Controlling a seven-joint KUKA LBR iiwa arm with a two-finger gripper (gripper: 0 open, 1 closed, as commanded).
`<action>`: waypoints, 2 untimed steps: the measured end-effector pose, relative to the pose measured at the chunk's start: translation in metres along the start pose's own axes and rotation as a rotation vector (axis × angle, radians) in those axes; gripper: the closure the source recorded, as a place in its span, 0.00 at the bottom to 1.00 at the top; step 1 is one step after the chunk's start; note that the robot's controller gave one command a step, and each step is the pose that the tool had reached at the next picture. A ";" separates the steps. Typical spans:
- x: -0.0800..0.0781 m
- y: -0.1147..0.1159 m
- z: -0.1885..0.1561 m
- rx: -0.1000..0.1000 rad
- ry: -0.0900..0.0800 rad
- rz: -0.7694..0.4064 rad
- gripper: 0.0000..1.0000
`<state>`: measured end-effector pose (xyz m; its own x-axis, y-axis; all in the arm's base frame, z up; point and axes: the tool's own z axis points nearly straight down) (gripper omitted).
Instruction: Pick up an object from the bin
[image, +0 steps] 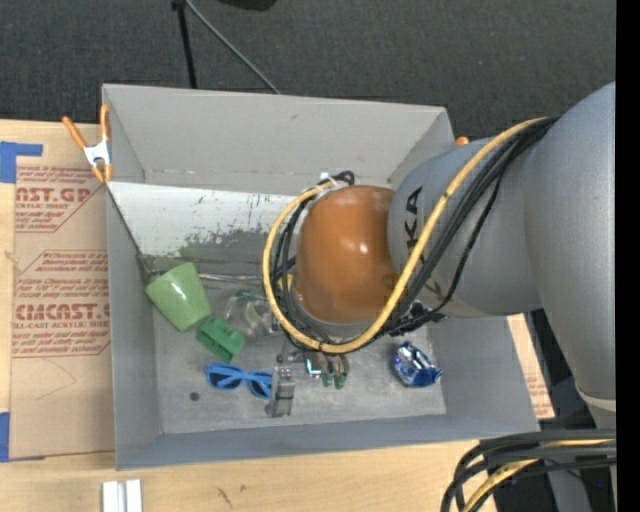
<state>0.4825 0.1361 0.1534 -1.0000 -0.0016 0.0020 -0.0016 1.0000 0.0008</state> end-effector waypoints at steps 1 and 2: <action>0.001 0.013 0.087 -0.001 -0.002 0.090 0.00; 0.000 0.010 0.052 0.000 -0.005 0.053 0.00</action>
Offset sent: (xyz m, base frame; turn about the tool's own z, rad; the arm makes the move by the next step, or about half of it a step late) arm -0.0006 0.0118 -0.0834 0.0903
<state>0.4826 0.1463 0.1011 -0.9987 0.0516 -0.0026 0.0516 0.9987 0.0007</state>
